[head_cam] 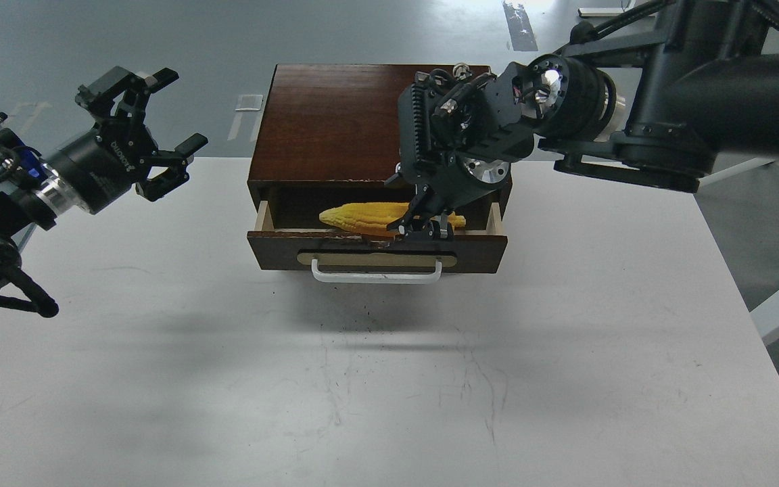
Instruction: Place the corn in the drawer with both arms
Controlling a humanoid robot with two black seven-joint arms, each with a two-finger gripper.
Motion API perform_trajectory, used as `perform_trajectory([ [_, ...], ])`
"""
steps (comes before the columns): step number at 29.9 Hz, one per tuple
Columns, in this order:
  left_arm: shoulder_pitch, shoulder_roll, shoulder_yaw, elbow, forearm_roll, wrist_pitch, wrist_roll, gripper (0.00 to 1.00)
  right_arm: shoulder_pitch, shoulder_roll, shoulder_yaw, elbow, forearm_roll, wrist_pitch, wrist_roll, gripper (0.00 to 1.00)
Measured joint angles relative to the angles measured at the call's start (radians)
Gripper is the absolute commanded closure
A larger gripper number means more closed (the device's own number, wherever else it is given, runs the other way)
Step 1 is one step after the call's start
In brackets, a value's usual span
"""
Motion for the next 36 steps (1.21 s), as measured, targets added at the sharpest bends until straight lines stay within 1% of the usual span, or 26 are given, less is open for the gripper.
perform_trajectory([
  [1,0.000,0.000,0.000,0.000,0.000,0.000,0.000,0.01,0.004,-0.004,0.003,0.000,0.003,-0.001,0.000,0.34],
  [2,0.000,0.000,0.000,0.000,0.000,0.000,0.000,0.01,0.009,-0.012,0.009,0.000,0.007,-0.001,0.000,0.32],
  [4,0.000,0.000,0.000,0.000,0.000,0.000,0.000,0.01,0.014,-0.029,0.025,0.000,0.016,-0.002,0.000,0.24],
  [5,0.000,0.000,0.000,0.000,0.000,0.000,0.000,0.01,0.016,-0.047,0.039,0.001,0.026,-0.002,0.000,0.16],
  [7,0.000,0.000,0.000,0.000,0.000,0.000,0.000,0.01,0.019,-0.086,0.068,0.006,0.064,-0.001,0.000,0.07],
  [8,0.000,0.000,0.000,0.000,0.000,0.000,0.000,0.01,0.019,-0.108,0.078,0.009,0.097,0.000,0.000,0.04],
  [16,0.001,-0.008,0.000,0.000,0.000,0.000,0.000,0.01,-0.002,-0.308,0.098,0.038,0.466,0.006,0.000,0.02],
  [20,0.002,-0.013,0.000,0.000,0.000,0.000,0.000,0.01,-0.071,-0.405,0.138,0.046,0.673,0.007,0.000,0.02],
  [25,0.004,-0.020,0.000,0.000,0.000,0.000,0.000,0.01,-0.262,-0.504,0.288,0.052,0.970,0.004,0.000,0.02],
  [28,0.006,-0.023,0.000,0.000,0.000,0.000,0.000,0.01,-0.427,-0.554,0.426,0.044,1.101,-0.002,0.000,0.02],
  [31,0.010,-0.028,0.000,0.000,0.000,0.000,0.000,0.01,-0.576,-0.577,0.555,0.035,1.181,-0.006,0.000,0.02],
  [36,0.018,-0.038,-0.002,0.000,-0.002,0.000,0.000,0.01,-0.824,-0.568,0.790,-0.002,1.334,-0.006,0.000,0.02],
])
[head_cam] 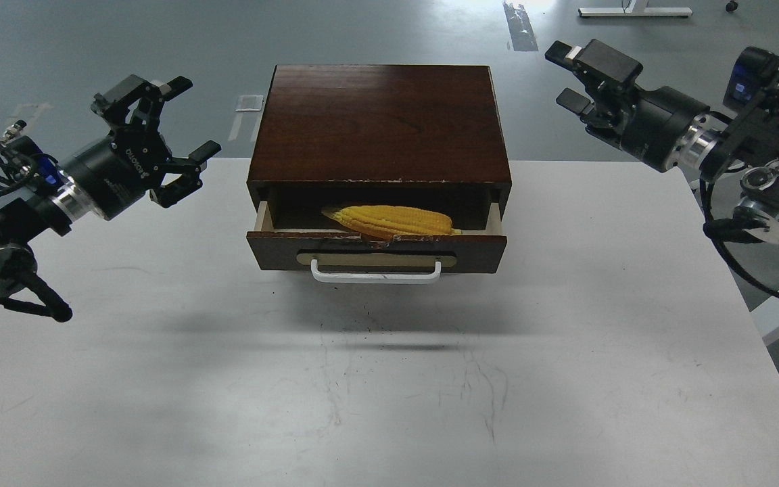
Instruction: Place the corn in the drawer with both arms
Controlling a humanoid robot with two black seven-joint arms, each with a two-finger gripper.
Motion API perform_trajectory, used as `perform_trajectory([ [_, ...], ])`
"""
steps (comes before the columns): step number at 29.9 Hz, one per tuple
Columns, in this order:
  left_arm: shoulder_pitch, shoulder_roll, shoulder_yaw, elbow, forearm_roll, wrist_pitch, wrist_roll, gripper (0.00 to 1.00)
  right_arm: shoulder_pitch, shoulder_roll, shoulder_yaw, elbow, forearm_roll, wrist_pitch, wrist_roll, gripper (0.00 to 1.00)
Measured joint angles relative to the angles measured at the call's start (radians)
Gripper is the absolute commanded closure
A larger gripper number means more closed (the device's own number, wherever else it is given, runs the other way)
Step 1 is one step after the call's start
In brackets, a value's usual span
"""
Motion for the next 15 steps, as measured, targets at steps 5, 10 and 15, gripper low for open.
perform_trajectory([
  [5,0.030,-0.020,-0.022,0.001,-0.005,0.000,0.000,0.01,-0.137,0.043,0.122,-0.054,0.147,0.000,0.000,0.01],
  [10,0.083,-0.046,-0.095,0.008,-0.012,0.000,0.000,0.01,-0.210,0.073,0.169,-0.081,0.242,0.000,0.000,0.01],
  [15,0.120,-0.065,-0.145,0.015,-0.013,0.000,0.000,0.01,-0.272,0.113,0.205,-0.084,0.282,0.001,0.000,0.01],
])
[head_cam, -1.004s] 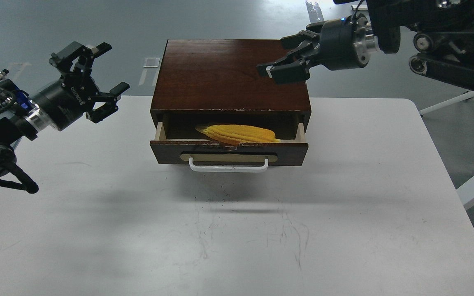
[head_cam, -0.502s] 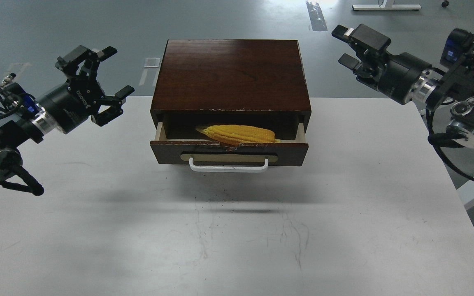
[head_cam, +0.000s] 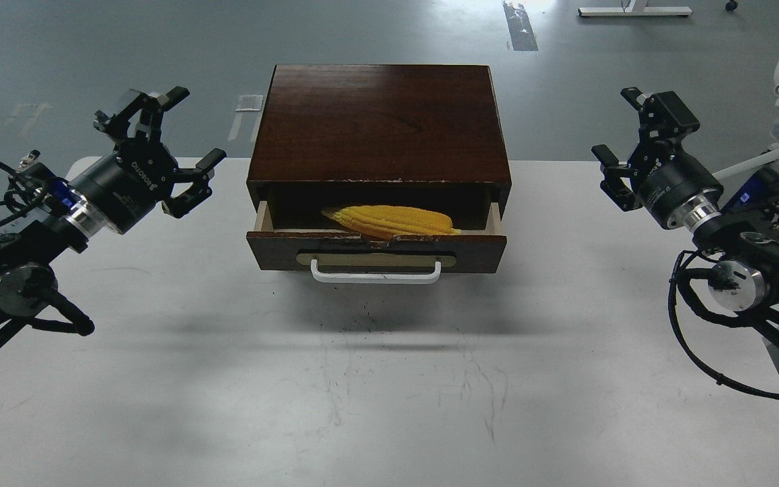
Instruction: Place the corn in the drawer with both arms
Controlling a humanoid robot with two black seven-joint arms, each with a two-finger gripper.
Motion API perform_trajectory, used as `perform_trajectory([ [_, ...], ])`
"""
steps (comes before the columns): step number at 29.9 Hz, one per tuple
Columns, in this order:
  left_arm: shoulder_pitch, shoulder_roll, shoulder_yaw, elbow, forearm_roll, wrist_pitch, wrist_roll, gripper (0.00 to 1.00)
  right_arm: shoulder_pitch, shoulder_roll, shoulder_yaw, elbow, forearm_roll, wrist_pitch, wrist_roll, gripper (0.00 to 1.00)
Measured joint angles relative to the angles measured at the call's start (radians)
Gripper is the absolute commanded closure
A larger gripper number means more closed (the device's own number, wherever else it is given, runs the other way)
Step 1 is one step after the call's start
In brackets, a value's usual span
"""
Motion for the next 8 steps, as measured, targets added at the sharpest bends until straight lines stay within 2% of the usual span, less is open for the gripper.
perform_trajectory([
  [8,0.013,-0.002,-0.005,0.002,0.000,0.000,0.000,0.01,-0.042,0.037,0.005,0.008,0.001,0.008,0.000,0.00],
])
